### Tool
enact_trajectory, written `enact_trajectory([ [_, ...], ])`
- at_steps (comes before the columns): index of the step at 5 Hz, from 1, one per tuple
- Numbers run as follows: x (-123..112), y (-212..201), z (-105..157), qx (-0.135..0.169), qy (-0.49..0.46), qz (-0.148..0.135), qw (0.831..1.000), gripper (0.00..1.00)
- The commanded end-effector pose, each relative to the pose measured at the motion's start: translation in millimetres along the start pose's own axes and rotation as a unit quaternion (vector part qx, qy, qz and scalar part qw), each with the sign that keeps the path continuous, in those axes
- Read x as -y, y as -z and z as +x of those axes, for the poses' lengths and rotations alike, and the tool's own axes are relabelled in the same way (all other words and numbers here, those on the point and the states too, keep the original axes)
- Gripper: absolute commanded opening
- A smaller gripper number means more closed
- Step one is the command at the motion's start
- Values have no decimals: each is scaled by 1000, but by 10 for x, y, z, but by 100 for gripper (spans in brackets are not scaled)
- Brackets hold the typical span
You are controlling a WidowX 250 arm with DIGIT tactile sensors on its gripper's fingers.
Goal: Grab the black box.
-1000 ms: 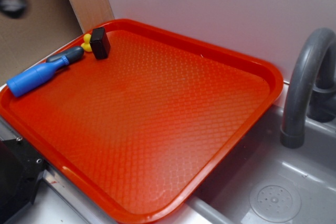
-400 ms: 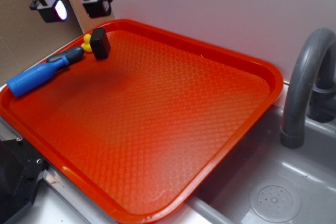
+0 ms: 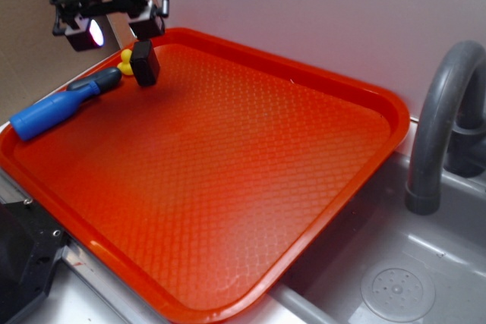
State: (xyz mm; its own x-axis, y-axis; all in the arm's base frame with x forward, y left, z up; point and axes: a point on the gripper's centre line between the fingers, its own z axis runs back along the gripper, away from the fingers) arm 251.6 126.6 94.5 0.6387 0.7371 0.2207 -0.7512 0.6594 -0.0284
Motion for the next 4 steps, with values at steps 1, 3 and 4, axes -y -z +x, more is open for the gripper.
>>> enact_trajectory([
  [1,-104,273,341,-10,-5,-35,999,100],
  [3,84,734,302,-56,3,28,998,0],
  [4,138,333,323,-74,63,9,995,0],
])
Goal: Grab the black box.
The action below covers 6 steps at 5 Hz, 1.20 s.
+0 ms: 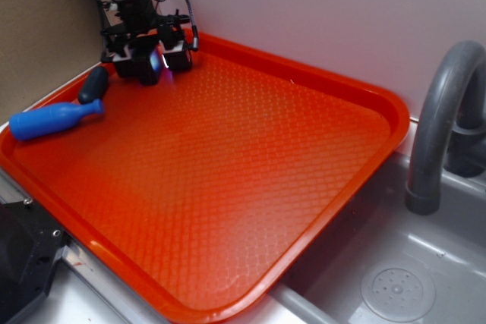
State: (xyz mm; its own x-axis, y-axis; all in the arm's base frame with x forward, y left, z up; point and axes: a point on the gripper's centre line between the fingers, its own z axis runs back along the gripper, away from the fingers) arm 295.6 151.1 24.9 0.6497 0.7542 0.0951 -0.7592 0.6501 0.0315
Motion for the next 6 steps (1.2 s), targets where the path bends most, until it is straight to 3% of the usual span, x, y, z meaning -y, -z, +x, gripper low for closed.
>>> enact_trajectory([
  [1,-70,-965,-179,-9,145,-41,989,0],
  [2,-162,-1486,-480,24,248,-57,967,0],
  [3,-100,-2011,-967,60,323,-86,941,0],
  [4,58,-2547,-1391,69,389,-79,915,0],
  [5,224,-2841,-1565,48,409,-61,909,0],
  [6,238,-2742,-1487,40,407,-52,911,0],
])
